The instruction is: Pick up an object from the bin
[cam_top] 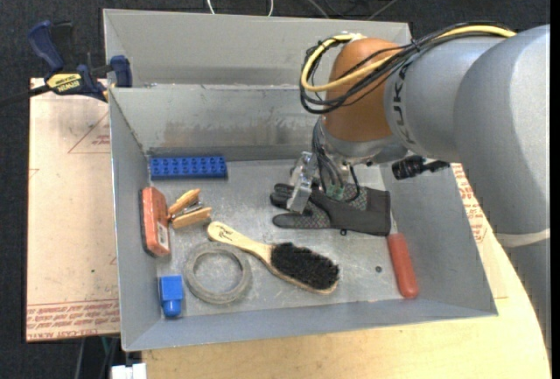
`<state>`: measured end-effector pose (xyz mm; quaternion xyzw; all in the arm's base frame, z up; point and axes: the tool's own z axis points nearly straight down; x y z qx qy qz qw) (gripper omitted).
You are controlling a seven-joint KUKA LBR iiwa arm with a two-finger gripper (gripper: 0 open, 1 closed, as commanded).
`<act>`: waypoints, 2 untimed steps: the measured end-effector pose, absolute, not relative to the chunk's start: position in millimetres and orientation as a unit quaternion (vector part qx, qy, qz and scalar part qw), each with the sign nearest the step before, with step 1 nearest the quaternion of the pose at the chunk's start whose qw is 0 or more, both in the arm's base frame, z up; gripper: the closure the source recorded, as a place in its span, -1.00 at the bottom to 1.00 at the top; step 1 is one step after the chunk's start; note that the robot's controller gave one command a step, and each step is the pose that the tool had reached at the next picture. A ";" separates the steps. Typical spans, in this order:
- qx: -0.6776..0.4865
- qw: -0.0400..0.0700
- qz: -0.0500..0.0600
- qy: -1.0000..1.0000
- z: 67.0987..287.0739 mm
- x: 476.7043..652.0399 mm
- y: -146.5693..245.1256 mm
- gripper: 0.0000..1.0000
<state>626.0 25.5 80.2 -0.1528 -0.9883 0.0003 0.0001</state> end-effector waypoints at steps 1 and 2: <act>-0.153 0.000 0.000 -0.988 80.2 626.0 25.5 1.00; 0.011 -0.004 -0.001 -1.000 72.9 625.8 9.1 1.00</act>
Offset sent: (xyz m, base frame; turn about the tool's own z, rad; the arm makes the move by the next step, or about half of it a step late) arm -0.0027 -0.0175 -0.0102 -0.3324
